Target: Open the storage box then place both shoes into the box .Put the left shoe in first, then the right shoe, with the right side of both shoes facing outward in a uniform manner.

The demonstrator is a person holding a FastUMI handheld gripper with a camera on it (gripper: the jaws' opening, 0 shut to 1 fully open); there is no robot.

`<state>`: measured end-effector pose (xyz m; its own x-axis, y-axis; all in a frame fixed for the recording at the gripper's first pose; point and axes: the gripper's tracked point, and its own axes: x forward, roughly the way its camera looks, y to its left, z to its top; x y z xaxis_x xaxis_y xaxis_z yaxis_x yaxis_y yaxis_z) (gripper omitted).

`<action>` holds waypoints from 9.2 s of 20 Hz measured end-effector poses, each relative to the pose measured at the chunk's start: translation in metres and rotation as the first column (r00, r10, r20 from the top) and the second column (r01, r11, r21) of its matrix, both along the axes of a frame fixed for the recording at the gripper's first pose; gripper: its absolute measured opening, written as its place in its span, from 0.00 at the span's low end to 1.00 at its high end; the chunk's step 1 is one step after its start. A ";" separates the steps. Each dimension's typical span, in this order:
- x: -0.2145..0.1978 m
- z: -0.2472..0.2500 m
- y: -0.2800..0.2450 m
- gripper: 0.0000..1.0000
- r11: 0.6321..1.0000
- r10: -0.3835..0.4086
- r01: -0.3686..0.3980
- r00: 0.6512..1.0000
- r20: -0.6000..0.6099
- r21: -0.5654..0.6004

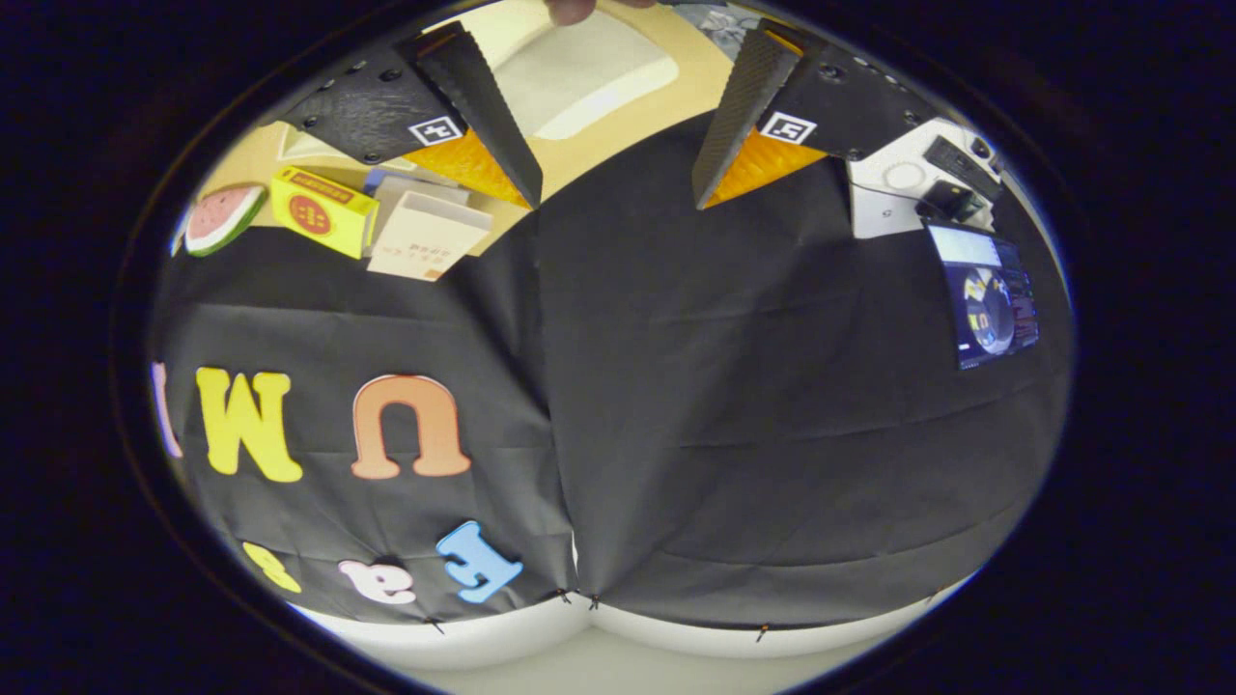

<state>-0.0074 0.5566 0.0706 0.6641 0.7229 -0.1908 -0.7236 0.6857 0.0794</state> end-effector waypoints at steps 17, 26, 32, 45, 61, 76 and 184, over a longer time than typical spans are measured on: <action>0.046 -0.001 -0.380 0.95 0.884 -0.467 0.466 0.878 0.099 0.043; 0.065 -0.093 -0.533 0.95 0.776 -0.629 0.627 0.777 -0.016 -0.076; 0.085 -0.182 -0.555 0.96 0.760 -0.645 0.600 0.740 -0.187 -0.249; 0.112 -0.263 -0.549 0.72 0.778 -0.628 0.505 0.643 -0.438 -0.374; 0.100 -0.264 -0.536 0.00 0.772 -0.603 0.578 0.530 -0.597 -0.265; 0.067 -0.131 -0.408 0.00 0.795 -0.439 0.605 0.624 -0.646 0.043; 0.109 -0.290 -0.719 0.00 0.683 -0.730 0.583 0.525 -0.437 -0.441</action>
